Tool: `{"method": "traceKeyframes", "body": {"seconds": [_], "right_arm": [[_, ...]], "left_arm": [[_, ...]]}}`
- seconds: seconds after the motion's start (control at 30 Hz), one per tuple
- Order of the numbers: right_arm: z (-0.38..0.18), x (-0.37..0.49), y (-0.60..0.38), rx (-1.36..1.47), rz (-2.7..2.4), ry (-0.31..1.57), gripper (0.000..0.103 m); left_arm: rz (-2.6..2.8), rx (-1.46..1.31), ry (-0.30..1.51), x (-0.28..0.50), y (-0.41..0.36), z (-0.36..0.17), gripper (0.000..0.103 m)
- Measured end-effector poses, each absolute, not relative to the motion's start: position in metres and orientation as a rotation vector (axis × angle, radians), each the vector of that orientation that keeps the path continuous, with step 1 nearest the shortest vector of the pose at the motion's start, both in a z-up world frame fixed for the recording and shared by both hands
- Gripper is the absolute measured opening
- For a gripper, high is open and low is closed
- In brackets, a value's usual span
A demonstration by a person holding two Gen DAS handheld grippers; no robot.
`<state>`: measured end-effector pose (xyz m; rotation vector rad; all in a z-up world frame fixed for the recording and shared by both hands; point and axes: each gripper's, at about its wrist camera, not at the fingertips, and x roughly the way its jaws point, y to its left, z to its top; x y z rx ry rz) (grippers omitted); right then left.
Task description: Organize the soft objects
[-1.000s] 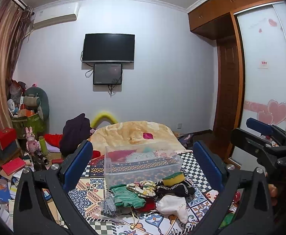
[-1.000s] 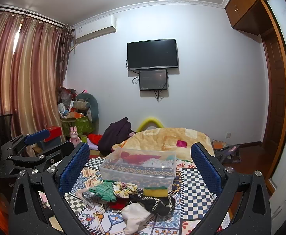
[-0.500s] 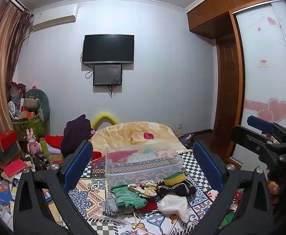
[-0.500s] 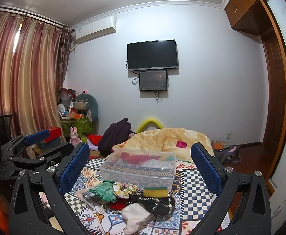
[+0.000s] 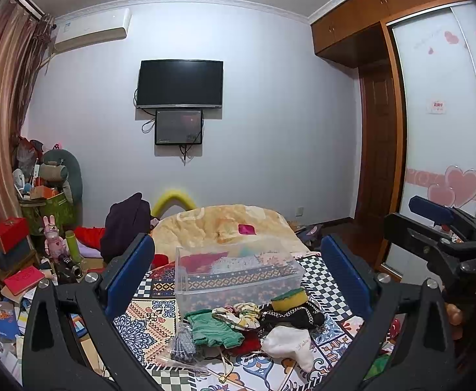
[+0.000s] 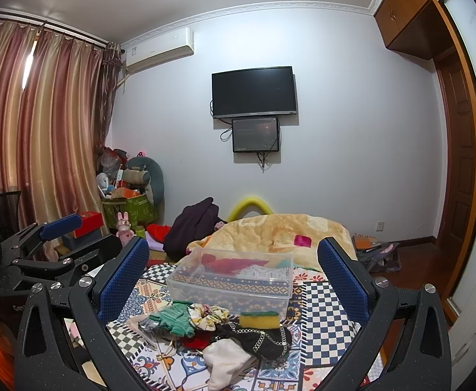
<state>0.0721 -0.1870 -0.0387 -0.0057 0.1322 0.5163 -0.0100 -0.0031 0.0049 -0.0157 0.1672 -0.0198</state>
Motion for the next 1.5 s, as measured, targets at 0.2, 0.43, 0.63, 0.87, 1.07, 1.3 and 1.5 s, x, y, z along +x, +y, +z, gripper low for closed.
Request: {"method": "traceKeyframes", "body": {"seconds": [0.2, 0.43, 0.63, 0.87, 1.07, 1.3, 1.5], "right_arm": [[-0.038, 0.072, -0.187, -0.004, 0.517, 0.132, 0.103], [-0.037, 0.072, -0.186, -0.005, 0.518, 0.130, 0.103], [-0.037, 0.073, -0.185, -0.005, 0.520, 0.133, 0.103], [-0.042, 0.086, -0.185, 0.000, 0.513, 0.163, 0.103], [-0.063, 0.114, -0.185, 0.010, 0.504, 0.237, 0.103], [-0.093, 0.143, -0.184, 0.000, 0.481, 0.341, 0.103], [-0.122, 0.168, -0.180, -0.014, 0.479, 0.448, 0.103]], "left_arm": [[-0.021, -0.023, 0.167, -0.010, -0.002, 0.006, 0.103], [-0.026, -0.029, 0.165, -0.011, -0.001, 0.007, 0.103], [-0.027, -0.024, 0.170, -0.008, -0.002, 0.006, 0.103], [-0.028, -0.019, 0.201, 0.007, -0.001, -0.003, 0.103], [-0.032, -0.039, 0.283, 0.034, 0.005, -0.025, 0.103], [-0.024, -0.090, 0.417, 0.070, 0.021, -0.063, 0.103], [-0.023, -0.121, 0.542, 0.096, 0.031, -0.104, 0.103]]}}
